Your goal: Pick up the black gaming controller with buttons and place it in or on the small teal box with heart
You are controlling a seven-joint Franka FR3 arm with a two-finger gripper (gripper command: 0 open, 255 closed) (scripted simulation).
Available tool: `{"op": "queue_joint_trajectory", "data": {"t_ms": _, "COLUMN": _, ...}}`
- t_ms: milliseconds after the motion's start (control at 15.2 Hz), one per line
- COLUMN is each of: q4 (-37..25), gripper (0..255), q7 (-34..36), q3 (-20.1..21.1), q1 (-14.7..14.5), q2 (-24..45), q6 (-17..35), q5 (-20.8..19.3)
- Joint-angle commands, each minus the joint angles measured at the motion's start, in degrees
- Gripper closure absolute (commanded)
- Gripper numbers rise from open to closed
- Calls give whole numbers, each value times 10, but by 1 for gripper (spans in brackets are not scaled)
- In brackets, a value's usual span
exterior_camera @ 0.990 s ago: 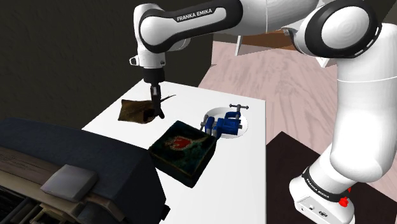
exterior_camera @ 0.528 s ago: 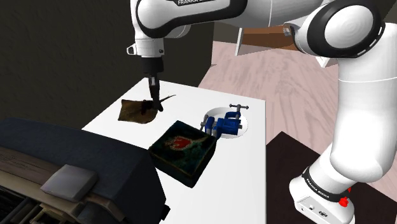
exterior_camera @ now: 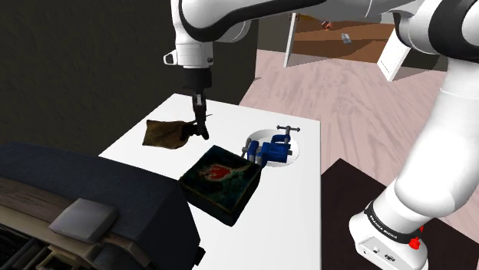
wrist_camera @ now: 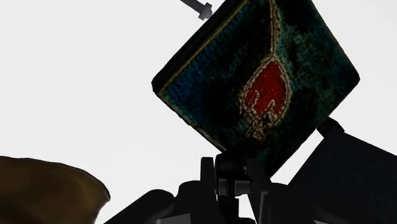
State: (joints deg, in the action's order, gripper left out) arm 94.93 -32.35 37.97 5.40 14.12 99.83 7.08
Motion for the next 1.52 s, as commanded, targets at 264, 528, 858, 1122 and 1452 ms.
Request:
{"op": "queue_joint_trajectory", "data": {"t_ms": 264, "q4": 163, "gripper": 255, "q7": -46, "q3": 9, "q1": 28, "q2": -167, "q6": 21, "q5": 103}}
{"op": "queue_joint_trajectory", "data": {"t_ms": 528, "q4": 215, "gripper": 255, "q7": -61, "q3": 7, "q1": 24, "q2": -202, "q6": 41, "q5": 127}}
{"op": "queue_joint_trajectory", "data": {"t_ms": 858, "q4": 243, "gripper": 255, "q7": -65, "q3": 12, "q1": 23, "q2": -190, "q6": 79, "q5": 125}}
{"op": "queue_joint_trajectory", "data": {"t_ms": 1122, "q4": 264, "gripper": 255, "q7": -67, "q3": 15, "q1": 21, "q2": -178, "q6": 110, "q5": 121}}
{"op": "queue_joint_trajectory", "data": {"t_ms": 1452, "q4": 282, "gripper": 255, "q7": -68, "q3": 19, "q1": 20, "q2": -163, "q6": 142, "q5": 116}}
